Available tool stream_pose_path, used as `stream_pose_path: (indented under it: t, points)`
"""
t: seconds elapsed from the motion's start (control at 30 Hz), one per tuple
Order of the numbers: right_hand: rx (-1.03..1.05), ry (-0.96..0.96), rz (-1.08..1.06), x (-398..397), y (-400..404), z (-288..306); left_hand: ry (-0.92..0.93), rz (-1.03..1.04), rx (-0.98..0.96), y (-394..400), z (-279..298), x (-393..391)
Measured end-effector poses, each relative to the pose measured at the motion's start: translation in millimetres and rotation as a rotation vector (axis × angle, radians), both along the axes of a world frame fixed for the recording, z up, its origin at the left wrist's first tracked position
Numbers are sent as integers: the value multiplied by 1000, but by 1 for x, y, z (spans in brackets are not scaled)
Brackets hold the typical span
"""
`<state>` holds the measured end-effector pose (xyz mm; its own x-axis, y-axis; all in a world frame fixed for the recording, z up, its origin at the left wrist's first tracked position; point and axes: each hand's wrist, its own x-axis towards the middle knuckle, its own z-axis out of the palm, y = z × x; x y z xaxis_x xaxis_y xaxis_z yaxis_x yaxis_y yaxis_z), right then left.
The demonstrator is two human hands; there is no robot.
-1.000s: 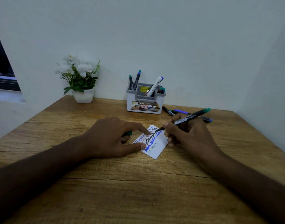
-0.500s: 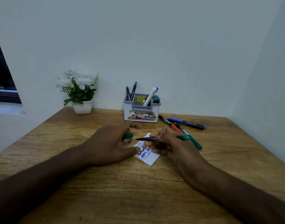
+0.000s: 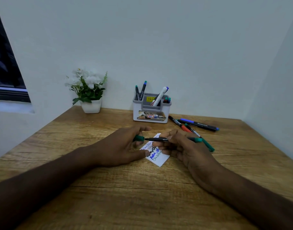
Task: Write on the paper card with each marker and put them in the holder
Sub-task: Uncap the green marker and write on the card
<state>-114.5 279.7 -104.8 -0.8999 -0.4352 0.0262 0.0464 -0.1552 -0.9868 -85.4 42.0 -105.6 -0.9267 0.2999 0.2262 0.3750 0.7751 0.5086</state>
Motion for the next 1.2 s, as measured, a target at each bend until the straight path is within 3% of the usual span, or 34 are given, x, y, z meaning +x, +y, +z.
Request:
stream_pose_path:
  t: [0.17, 0.27, 0.37, 0.63, 0.97, 1.07, 1.2]
  points:
    - [188, 161, -32, 2, 2, -2, 35, -9, -27, 4, 1, 2]
    - [346, 312, -42, 7, 1, 0, 167, 51, -176, 11, 4, 7]
    - [364, 387, -30, 10, -2, -1, 308, 137, -288, 27, 4, 10]
    - [307, 301, -98, 9, 0, -3, 282, 146, -201, 50, 1, 7]
    - [255, 255, -28, 8, -5, -2, 427, 42, -376, 30, 6, 10]
    - [282, 234, 16, 6, -4, 2, 366, 90, -217, 7, 10, -4]
    - [337, 253, 33, 5, -2, 0, 132, 139, 445, -17, 39, -41]
